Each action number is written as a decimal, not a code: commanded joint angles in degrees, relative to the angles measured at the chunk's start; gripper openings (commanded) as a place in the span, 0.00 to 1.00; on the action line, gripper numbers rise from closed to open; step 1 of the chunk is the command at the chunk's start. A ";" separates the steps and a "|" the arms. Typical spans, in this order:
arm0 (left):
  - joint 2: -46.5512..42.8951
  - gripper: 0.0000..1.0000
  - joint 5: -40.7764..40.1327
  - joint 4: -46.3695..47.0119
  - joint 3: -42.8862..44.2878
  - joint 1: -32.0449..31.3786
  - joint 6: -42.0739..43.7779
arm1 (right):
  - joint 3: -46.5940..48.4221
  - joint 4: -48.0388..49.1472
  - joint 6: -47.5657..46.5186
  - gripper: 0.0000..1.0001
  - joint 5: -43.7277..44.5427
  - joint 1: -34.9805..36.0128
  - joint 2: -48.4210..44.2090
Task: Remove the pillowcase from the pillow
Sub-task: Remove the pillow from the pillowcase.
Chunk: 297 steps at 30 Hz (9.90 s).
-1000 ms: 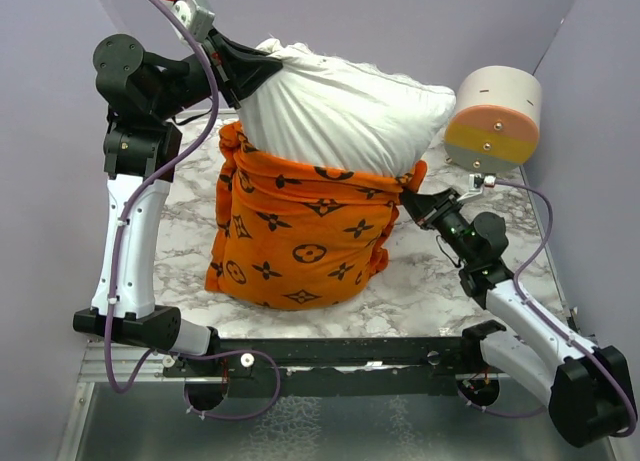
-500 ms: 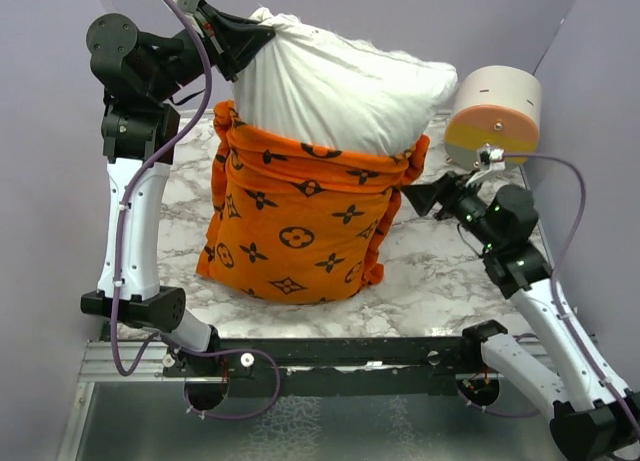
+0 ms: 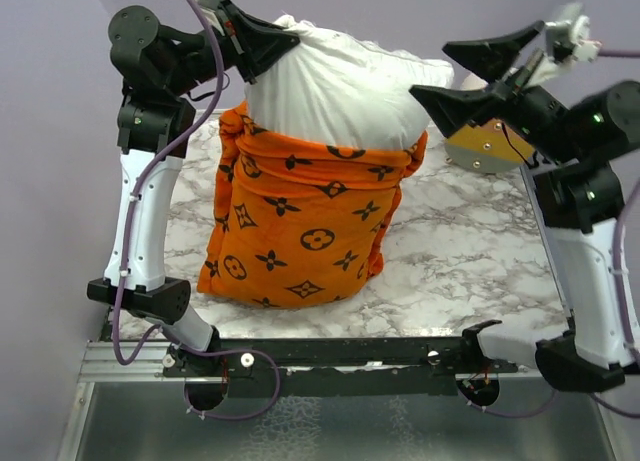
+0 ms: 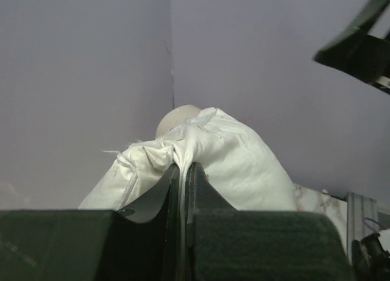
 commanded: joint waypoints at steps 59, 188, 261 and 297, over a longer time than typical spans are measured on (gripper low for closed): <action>11.47 0.99 2.50 -70.05 -53.77 35.18 116.92 | -17.26 30.78 0.20 0.01 -6.24 -2.79 5.82; -9.58 0.00 -19.69 -17.79 -12.79 2.13 47.26 | -31.05 28.83 -2.83 0.88 5.39 5.31 3.28; -3.15 0.00 -16.61 -3.16 13.22 -0.86 54.15 | -62.38 19.72 -21.68 0.89 20.33 2.18 9.06; -2.01 0.00 -36.10 11.67 2.63 -0.85 87.52 | -57.49 20.90 3.36 0.01 11.52 0.61 20.82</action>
